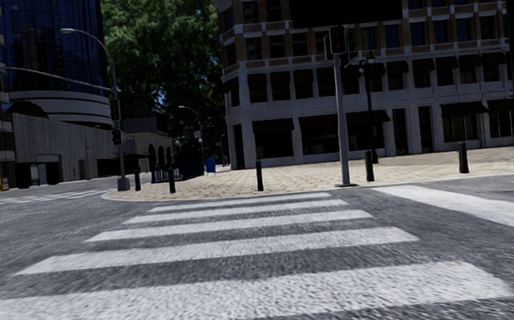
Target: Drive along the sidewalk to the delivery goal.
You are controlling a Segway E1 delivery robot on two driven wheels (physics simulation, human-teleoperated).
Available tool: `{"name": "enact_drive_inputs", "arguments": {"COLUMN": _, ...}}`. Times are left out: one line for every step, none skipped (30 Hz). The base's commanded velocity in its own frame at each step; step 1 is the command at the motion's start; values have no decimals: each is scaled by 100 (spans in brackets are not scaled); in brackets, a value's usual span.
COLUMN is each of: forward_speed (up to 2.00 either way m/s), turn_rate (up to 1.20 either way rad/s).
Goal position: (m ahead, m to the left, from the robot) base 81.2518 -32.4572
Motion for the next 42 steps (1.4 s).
{"name": "enact_drive_inputs", "arguments": {"forward_speed": 200, "turn_rate": 35}}
{"name": "enact_drive_inputs", "arguments": {"forward_speed": 200, "turn_rate": 35}}
{"name": "enact_drive_inputs", "arguments": {"forward_speed": 200, "turn_rate": 35}}
{"name": "enact_drive_inputs", "arguments": {"forward_speed": 200, "turn_rate": 35}}
{"name": "enact_drive_inputs", "arguments": {"forward_speed": 200, "turn_rate": 35}}
{"name": "enact_drive_inputs", "arguments": {"forward_speed": 200, "turn_rate": 35}}
{"name": "enact_drive_inputs", "arguments": {"forward_speed": 200, "turn_rate": 35}}
{"name": "enact_drive_inputs", "arguments": {"forward_speed": 200, "turn_rate": 35}}
{"name": "enact_drive_inputs", "arguments": {"forward_speed": 200, "turn_rate": 35}}
{"name": "enact_drive_inputs", "arguments": {"forward_speed": 200, "turn_rate": 35}}
{"name": "enact_drive_inputs", "arguments": {"forward_speed": 200, "turn_rate": 35}}
{"name": "enact_drive_inputs", "arguments": {"forward_speed": 200, "turn_rate": 35}}
{"name": "enact_drive_inputs", "arguments": {"forward_speed": 200, "turn_rate": 35}}
{"name": "enact_drive_inputs", "arguments": {"forward_speed": 200, "turn_rate": 35}}
{"name": "enact_drive_inputs", "arguments": {"forward_speed": 200, "turn_rate": 35}}
{"name": "enact_drive_inputs", "arguments": {"forward_speed": 200, "turn_rate": 35}}
{"name": "enact_drive_inputs", "arguments": {"forward_speed": 200, "turn_rate": 35}}
{"name": "enact_drive_inputs", "arguments": {"forward_speed": 200, "turn_rate": 27}}
{"name": "enact_drive_inputs", "arguments": {"forward_speed": 200, "turn_rate": 10}}
{"name": "enact_drive_inputs", "arguments": {"forward_speed": 200, "turn_rate": 10}}
{"name": "enact_drive_inputs", "arguments": {"forward_speed": 200, "turn_rate": 0}}
{"name": "enact_drive_inputs", "arguments": {"forward_speed": 200, "turn_rate": 0}}
{"name": "enact_drive_inputs", "arguments": {"forward_speed": 200, "turn_rate": 0}}
{"name": "enact_drive_inputs", "arguments": {"forward_speed": 200, "turn_rate": 0}}
{"name": "enact_drive_inputs", "arguments": {"forward_speed": 200, "turn_rate": 0}}
{"name": "enact_drive_inputs", "arguments": {"forward_speed": 200, "turn_rate": 0}}
{"name": "enact_drive_inputs", "arguments": {"forward_speed": 200, "turn_rate": 0}}
{"name": "enact_drive_inputs", "arguments": {"forward_speed": 200, "turn_rate": 0}}
{"name": "enact_drive_inputs", "arguments": {"forward_speed": 200, "turn_rate": 0}}
{"name": "enact_drive_inputs", "arguments": {"forward_speed": 200, "turn_rate": 0}}
{"name": "enact_drive_inputs", "arguments": {"forward_speed": 200, "turn_rate": 0}}
{"name": "enact_drive_inputs", "arguments": {"forward_speed": 200, "turn_rate": 0}}
{"name": "enact_drive_inputs", "arguments": {"forward_speed": 200, "turn_rate": 0}}
{"name": "enact_drive_inputs", "arguments": {"forward_speed": 200, "turn_rate": 0}}
{"name": "enact_drive_inputs", "arguments": {"forward_speed": 200, "turn_rate": 0}}
{"name": "enact_drive_inputs", "arguments": {"forward_speed": 200, "turn_rate": 0}}
{"name": "enact_drive_inputs", "arguments": {"forward_speed": 200, "turn_rate": 0}}
{"name": "enact_drive_inputs", "arguments": {"forward_speed": 200, "turn_rate": 0}}
{"name": "enact_drive_inputs", "arguments": {"forward_speed": 200, "turn_rate": 0}}
{"name": "enact_drive_inputs", "arguments": {"forward_speed": 200, "turn_rate": 0}}
{"name": "enact_drive_inputs", "arguments": {"forward_speed": 200, "turn_rate": 0}}
{"name": "enact_drive_inputs", "arguments": {"forward_speed": 200, "turn_rate": 0}}
